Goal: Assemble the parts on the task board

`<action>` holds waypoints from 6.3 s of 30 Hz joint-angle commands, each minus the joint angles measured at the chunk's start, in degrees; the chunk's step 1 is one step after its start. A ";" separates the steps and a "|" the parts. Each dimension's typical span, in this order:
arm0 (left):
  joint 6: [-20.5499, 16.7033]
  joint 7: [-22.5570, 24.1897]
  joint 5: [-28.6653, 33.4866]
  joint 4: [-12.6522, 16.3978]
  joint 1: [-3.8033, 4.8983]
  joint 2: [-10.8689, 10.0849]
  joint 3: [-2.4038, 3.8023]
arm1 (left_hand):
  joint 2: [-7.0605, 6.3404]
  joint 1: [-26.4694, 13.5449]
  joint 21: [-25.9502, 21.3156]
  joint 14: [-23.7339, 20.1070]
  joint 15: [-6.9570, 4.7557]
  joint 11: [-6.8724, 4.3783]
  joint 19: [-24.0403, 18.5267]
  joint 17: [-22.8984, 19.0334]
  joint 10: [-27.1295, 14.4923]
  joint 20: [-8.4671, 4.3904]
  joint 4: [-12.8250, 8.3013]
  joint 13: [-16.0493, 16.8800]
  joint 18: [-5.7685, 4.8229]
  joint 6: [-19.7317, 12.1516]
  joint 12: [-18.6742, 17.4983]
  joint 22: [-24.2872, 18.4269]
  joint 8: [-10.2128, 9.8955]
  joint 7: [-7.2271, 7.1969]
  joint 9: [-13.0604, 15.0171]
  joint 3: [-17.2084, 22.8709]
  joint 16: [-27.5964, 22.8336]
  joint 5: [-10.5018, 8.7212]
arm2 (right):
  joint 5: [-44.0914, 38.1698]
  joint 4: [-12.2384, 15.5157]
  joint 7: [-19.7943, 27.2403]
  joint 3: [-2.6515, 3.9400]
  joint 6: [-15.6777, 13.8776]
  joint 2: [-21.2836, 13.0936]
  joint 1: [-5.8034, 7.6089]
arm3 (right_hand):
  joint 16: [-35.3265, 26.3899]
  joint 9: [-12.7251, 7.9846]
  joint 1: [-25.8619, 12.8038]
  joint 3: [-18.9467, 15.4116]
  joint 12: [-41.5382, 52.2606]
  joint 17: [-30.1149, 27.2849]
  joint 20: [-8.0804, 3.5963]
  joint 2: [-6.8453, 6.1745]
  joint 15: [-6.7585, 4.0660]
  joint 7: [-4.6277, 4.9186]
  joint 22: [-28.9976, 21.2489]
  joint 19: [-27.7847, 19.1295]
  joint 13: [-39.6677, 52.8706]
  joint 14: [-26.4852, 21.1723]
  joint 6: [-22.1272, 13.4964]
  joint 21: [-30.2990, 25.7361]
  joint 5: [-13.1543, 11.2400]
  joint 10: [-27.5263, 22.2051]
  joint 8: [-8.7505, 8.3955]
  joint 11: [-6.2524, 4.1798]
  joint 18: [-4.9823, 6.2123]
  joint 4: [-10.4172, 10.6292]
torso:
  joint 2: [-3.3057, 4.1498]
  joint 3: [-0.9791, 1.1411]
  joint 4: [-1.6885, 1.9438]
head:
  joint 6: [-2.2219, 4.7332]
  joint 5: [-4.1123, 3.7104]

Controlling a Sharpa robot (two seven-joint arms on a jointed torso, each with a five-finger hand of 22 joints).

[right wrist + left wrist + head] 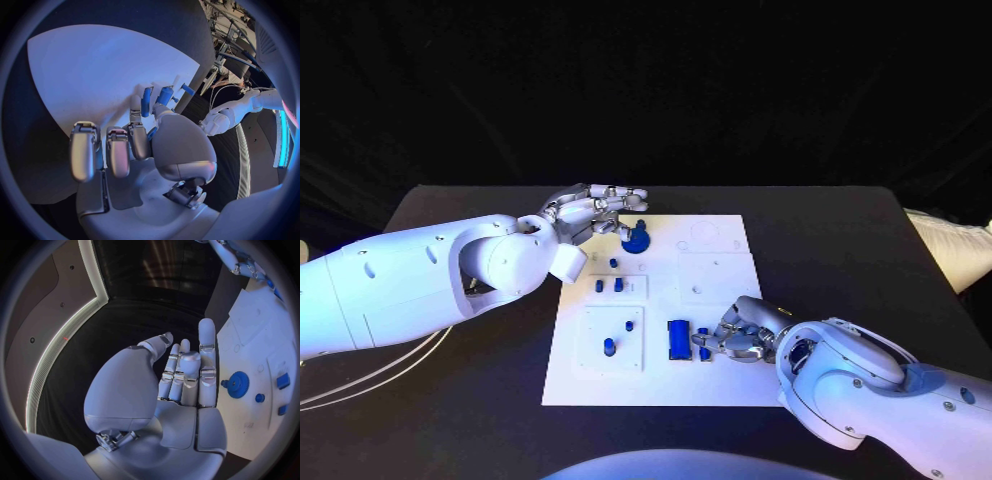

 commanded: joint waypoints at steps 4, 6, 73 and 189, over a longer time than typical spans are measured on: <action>1.13 0.16 -0.69 0.05 0.03 0.08 0.03 | 0.48 -0.08 -0.23 -0.57 -0.02 -0.02 -0.08 -0.06 -0.44 0.25 -0.06 0.01 0.64 -0.38 0.27 -0.06 0.26 -0.18 0.07 -0.25 0.28 0.27 | -0.56 0.45 -0.88 -0.07 0.58 0.07 -0.13 | 0.15 0.13 -0.14 -0.40 0.26 14.69 -0.35 0.25 -0.44 -0.02 3.01 1.91 7.34 5.89 -0.18 0.21 -0.24 2.53 0.31 -0.41 -0.75 0.03 | 0.04 0.00 -0.02 | -0.06 0.02; 1.12 0.15 -0.70 0.05 0.03 0.07 0.03 | 0.48 -0.08 -0.23 -0.57 -0.02 -0.02 -0.08 -0.06 -0.44 0.25 -0.06 0.01 0.64 -0.38 0.27 -0.06 0.26 -0.18 0.07 -0.25 0.28 0.27 | -0.61 0.48 -0.87 -0.07 0.52 0.02 -0.13 | 0.15 0.13 -0.14 -0.40 0.26 14.69 -0.35 0.25 -0.44 -0.02 3.01 1.91 7.34 5.89 -0.18 0.21 -0.24 2.53 0.31 -0.41 -0.75 0.03 | 0.05 0.01 -0.01 | -0.07 0.02; 1.13 -0.06 -0.71 -0.14 0.03 -0.16 0.02 | 0.58 -0.10 -0.29 -0.64 0.00 -0.01 -0.10 -0.19 -0.58 0.27 -0.09 0.00 0.63 -0.46 0.50 -0.10 0.39 -0.18 0.07 -0.31 0.33 0.29 | -5.80 -1.02 20.96 -0.34 2.32 -3.61 -0.12 | 0.21 -10.51 19.47 5.47 -5.33 14.76 3.25 2.55 3.53 5.77 2.44 1.29 4.24 5.90 -10.21 -0.32 -3.92 -0.19 -11.60 4.32 -0.54 -10.03 | -0.01 0.02 0.01 | -0.14 0.43; -13.18 10.12 2.10 -12.66 -4.89 7.81 0.25 | 8.90 -42.69 -33.95 -48.36 -1.75 -7.15 -49.85 -42.99 -30.66 -0.66 -0.95 -4.18 -4.18 -29.22 -14.84 -32.26 -7.49 -6.75 -3.88 -16.92 -62.80 -7.54 | 73.11 -29.48 65.64 0.40 -15.47 6.97 7.01 | -89.54 -21.26 -22.96 1.03 -77.37 -68.59 5.08 3.16 5.96 3.77 -74.92 -55.69 -74.91 -53.54 -43.25 -81.43 -14.17 -54.49 -15.29 2.55 2.03 -16.52 | -8.91 -0.03 4.35 | 10.70 -5.24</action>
